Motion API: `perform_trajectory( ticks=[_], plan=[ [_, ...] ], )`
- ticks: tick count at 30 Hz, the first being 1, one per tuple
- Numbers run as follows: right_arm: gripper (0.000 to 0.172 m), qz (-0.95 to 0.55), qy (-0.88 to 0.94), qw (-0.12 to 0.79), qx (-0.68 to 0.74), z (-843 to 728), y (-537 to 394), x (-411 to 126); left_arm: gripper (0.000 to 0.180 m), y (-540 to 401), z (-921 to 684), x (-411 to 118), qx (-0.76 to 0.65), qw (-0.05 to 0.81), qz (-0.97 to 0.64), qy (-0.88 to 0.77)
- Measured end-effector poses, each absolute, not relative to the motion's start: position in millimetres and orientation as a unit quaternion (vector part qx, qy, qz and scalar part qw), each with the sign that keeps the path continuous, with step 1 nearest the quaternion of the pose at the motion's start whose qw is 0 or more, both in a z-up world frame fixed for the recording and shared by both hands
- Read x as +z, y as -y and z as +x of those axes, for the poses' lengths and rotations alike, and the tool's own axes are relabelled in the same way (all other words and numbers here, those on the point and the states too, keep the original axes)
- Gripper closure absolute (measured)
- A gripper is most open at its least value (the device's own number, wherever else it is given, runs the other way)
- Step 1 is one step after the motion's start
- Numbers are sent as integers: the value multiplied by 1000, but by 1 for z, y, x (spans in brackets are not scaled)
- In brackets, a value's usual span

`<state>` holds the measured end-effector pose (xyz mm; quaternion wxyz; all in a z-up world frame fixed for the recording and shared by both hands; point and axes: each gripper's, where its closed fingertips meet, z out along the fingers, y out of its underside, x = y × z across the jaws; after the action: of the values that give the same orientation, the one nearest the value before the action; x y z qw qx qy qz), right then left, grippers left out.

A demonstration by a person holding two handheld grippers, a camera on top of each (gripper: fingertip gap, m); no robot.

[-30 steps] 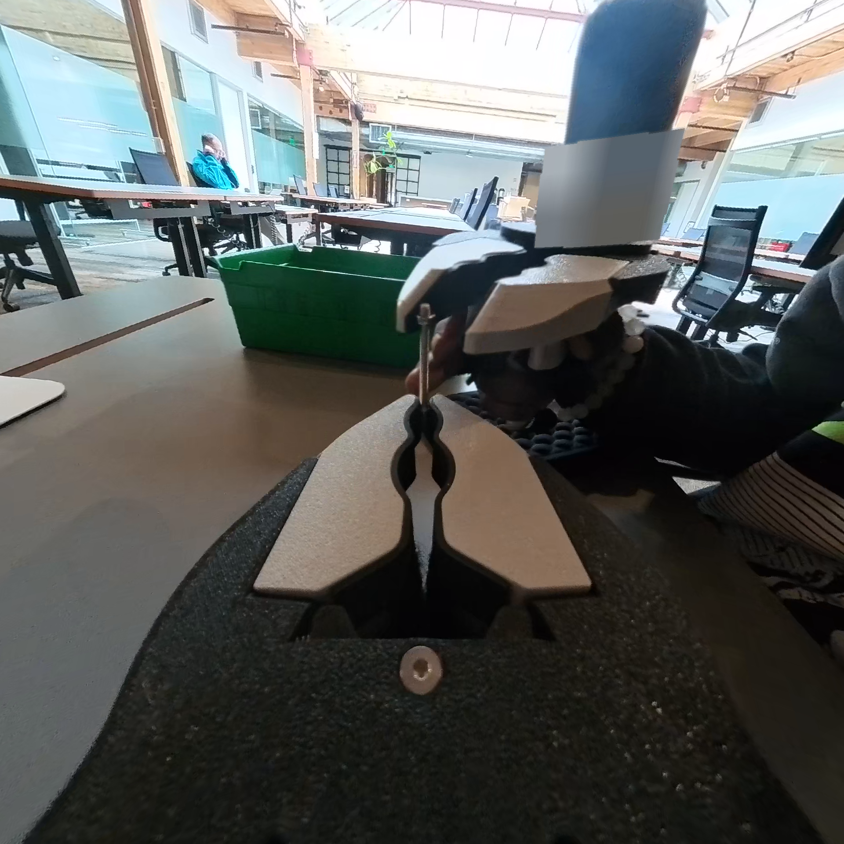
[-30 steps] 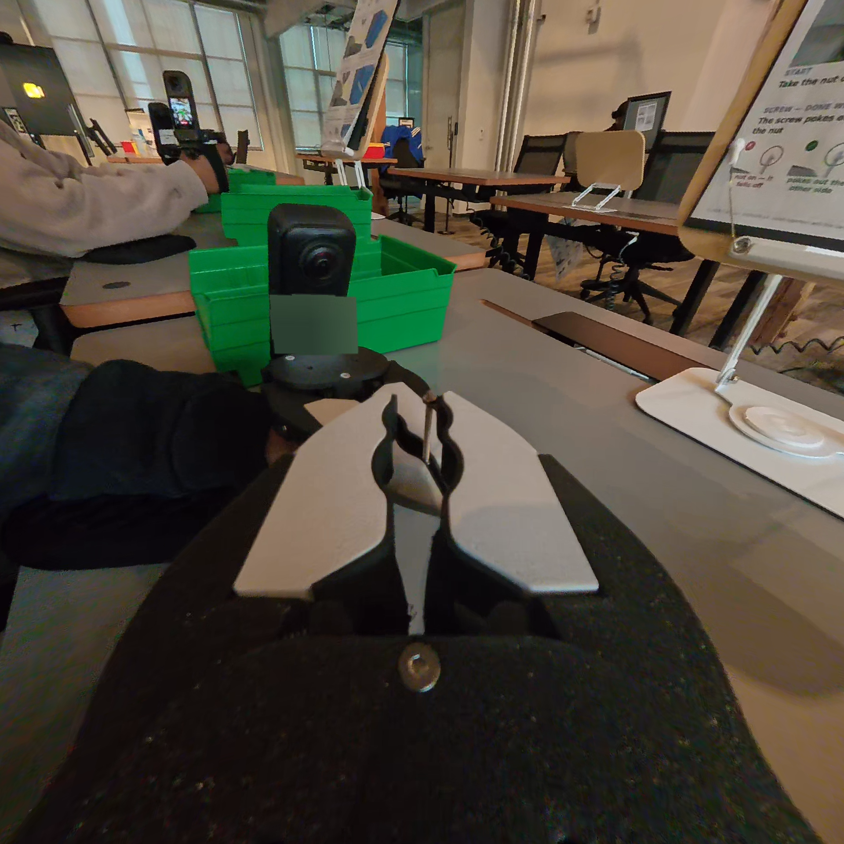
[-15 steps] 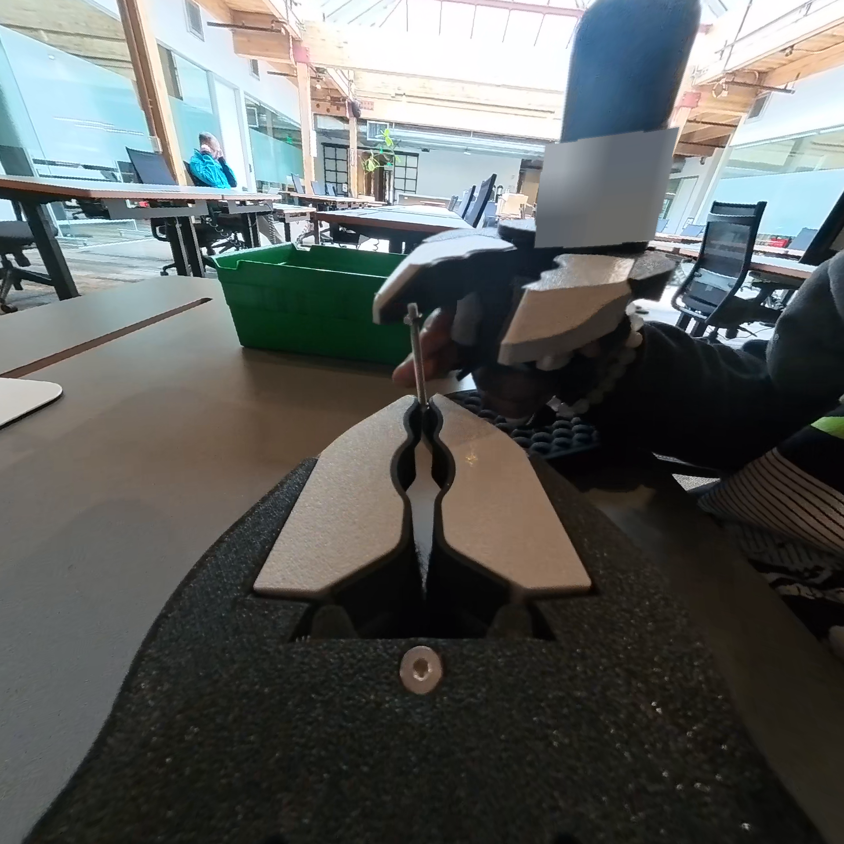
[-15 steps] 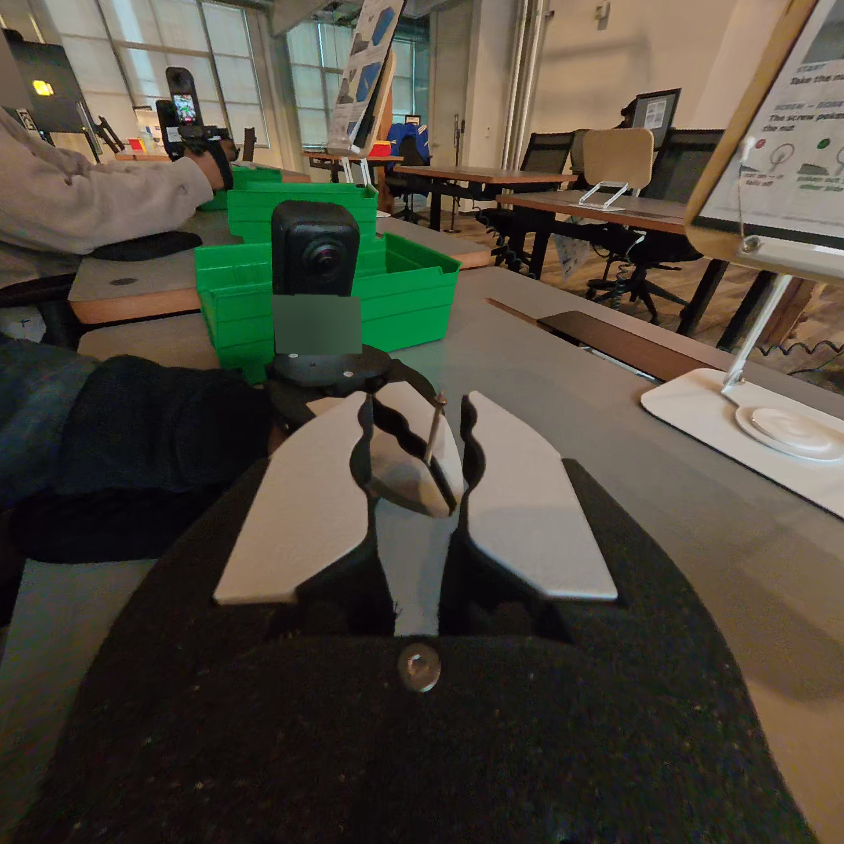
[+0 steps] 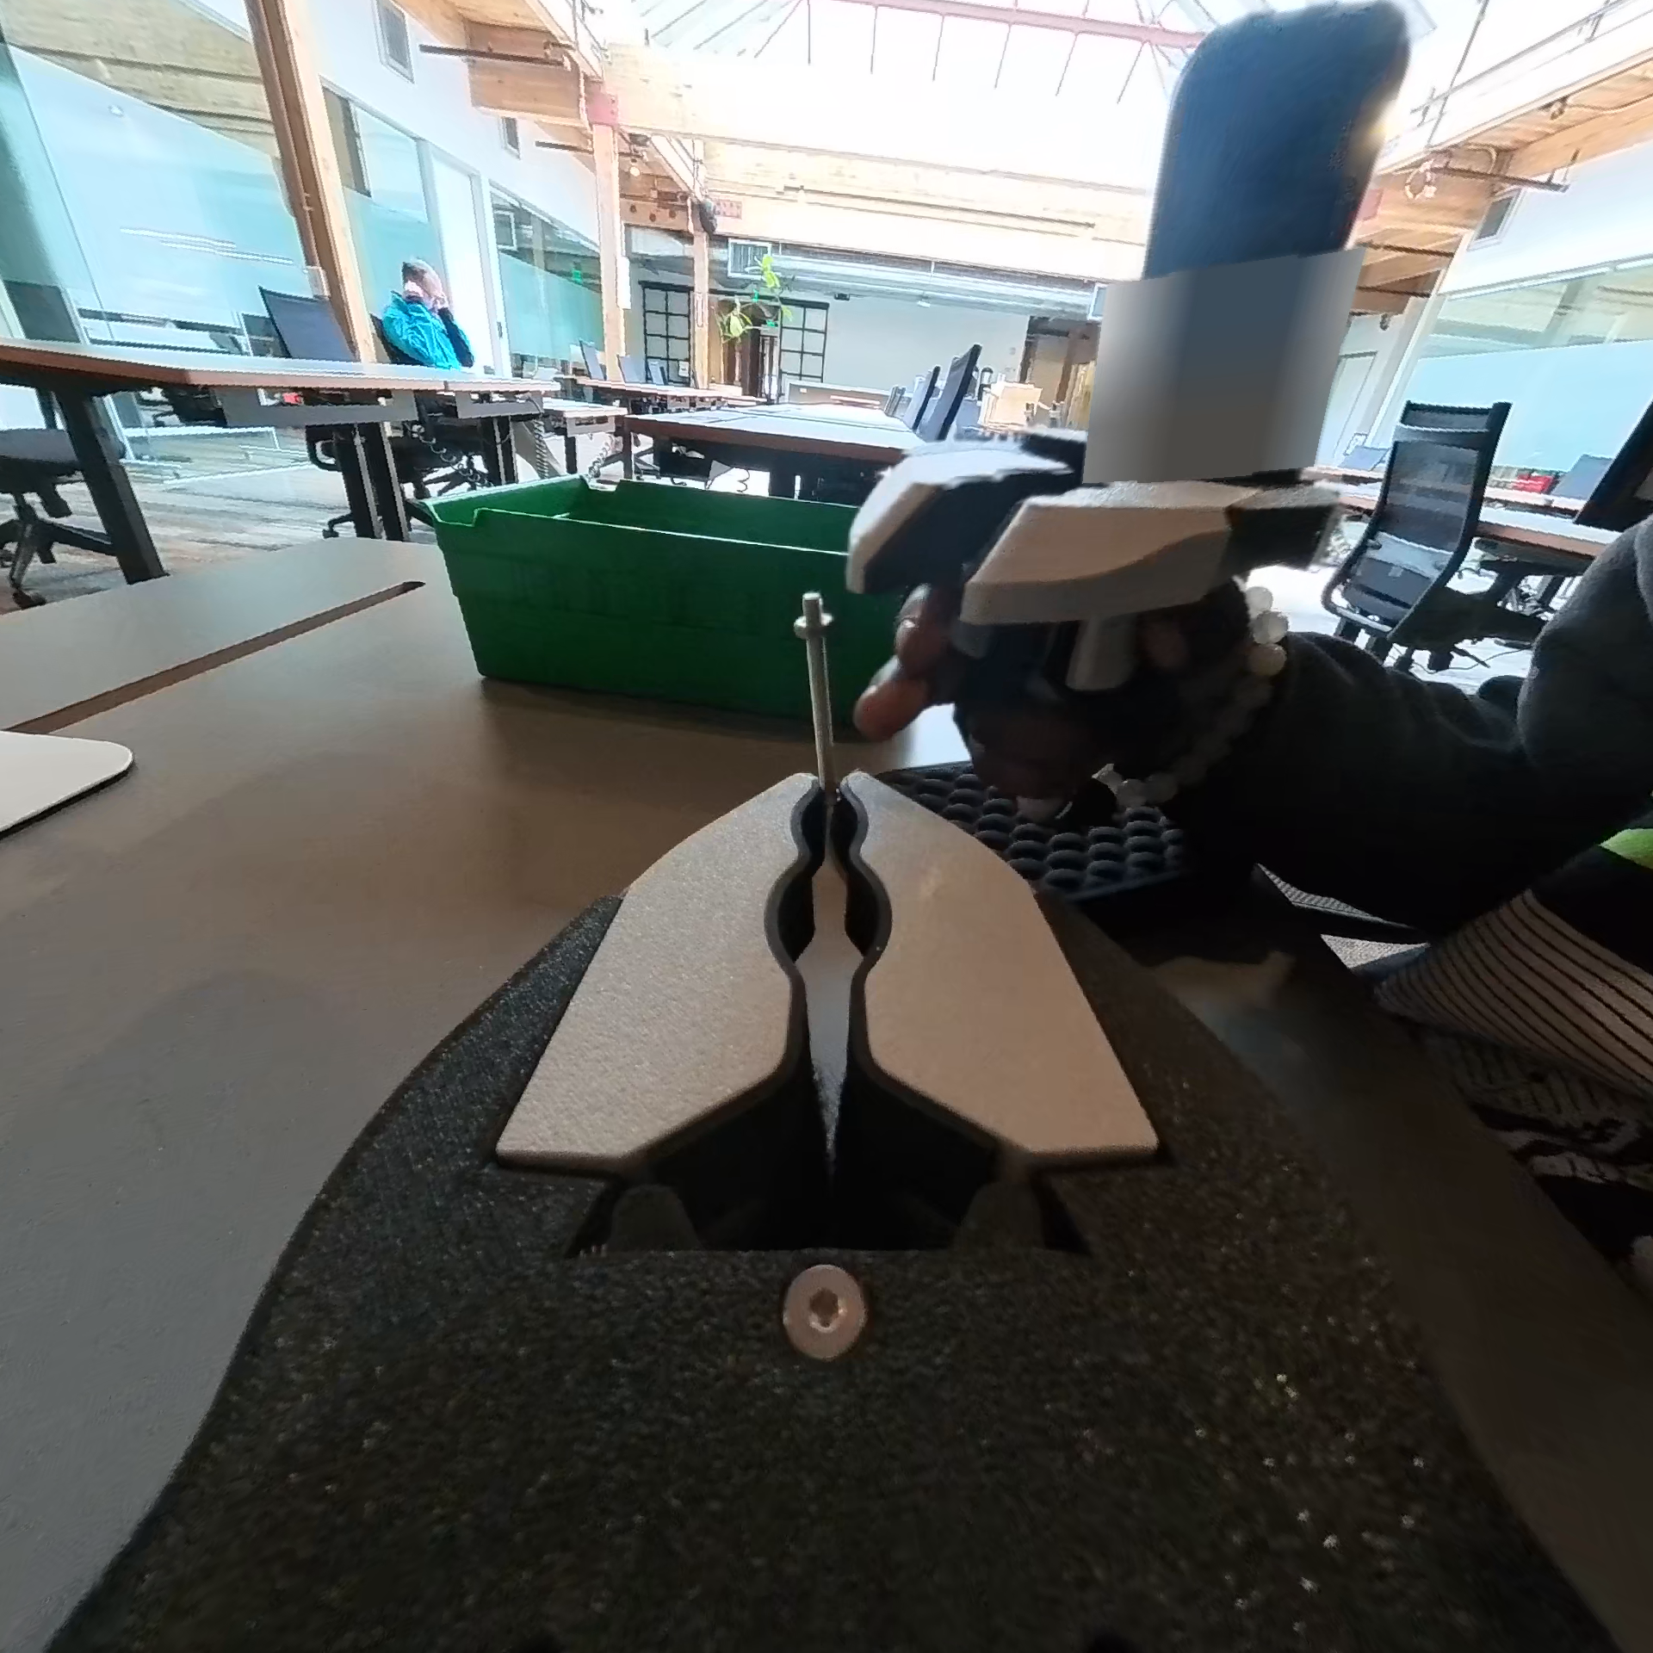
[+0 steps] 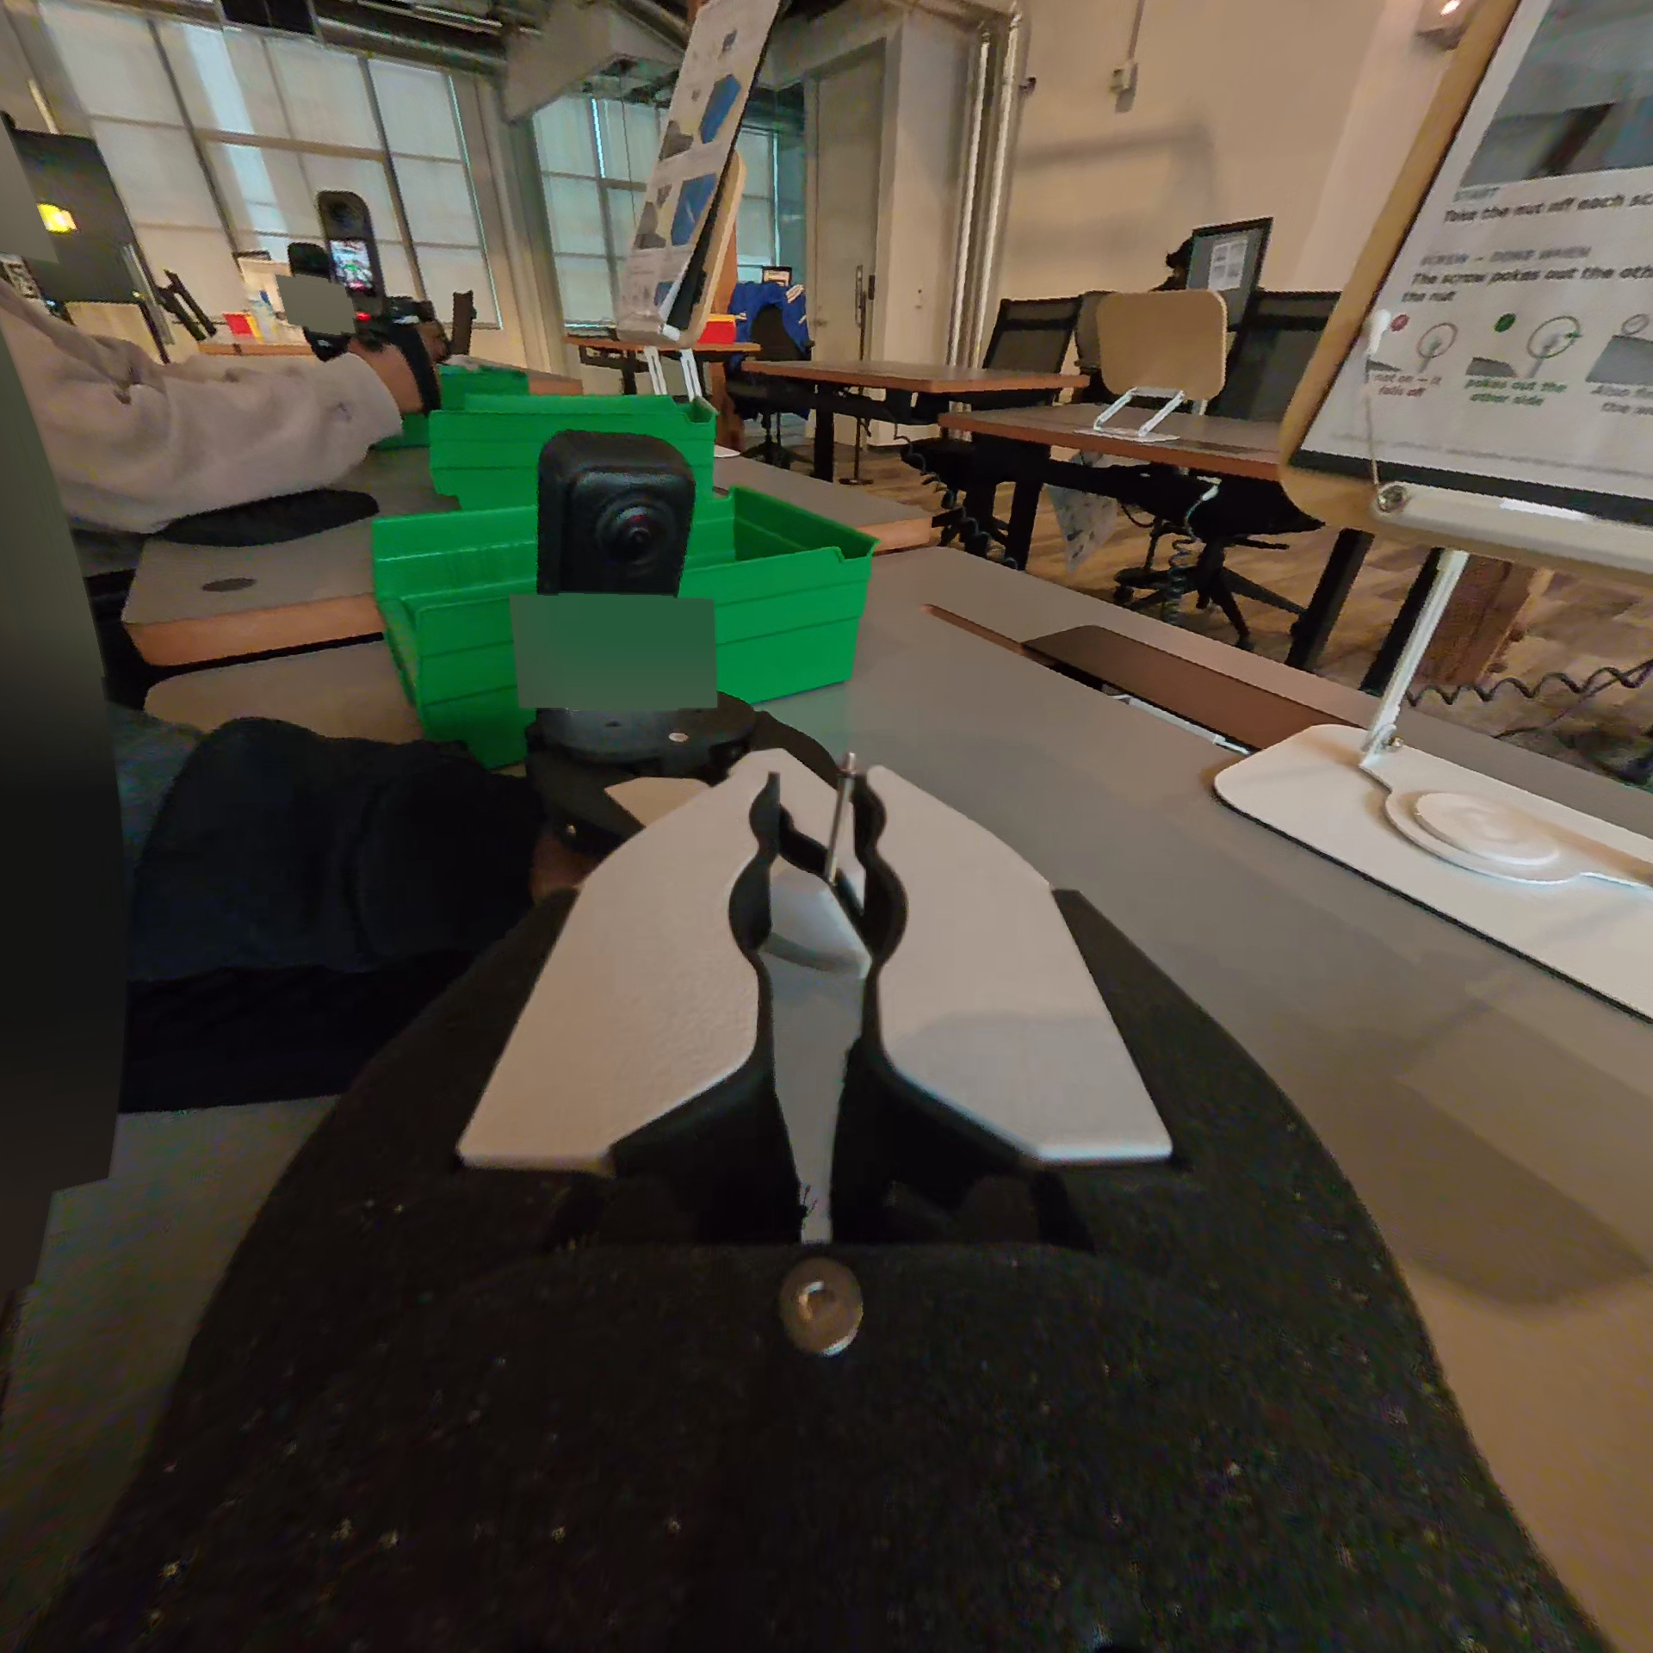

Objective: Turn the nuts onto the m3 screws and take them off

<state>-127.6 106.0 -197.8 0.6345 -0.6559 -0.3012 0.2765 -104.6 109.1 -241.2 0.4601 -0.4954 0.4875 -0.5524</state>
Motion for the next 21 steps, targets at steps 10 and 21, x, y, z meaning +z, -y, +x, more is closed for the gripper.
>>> perform_trajectory(
  ticks=[10, 21],
  plan=[
    [136, -670, 325, 606, 278, -149, -117, -209, 180, -107, -104, -242, -551, 459, -492, -494],
    [162, -658, 294, 637, 275, -128, -106, -197, 180, -110, -105, -241, -552, 462, -496, -484]
  ],
)
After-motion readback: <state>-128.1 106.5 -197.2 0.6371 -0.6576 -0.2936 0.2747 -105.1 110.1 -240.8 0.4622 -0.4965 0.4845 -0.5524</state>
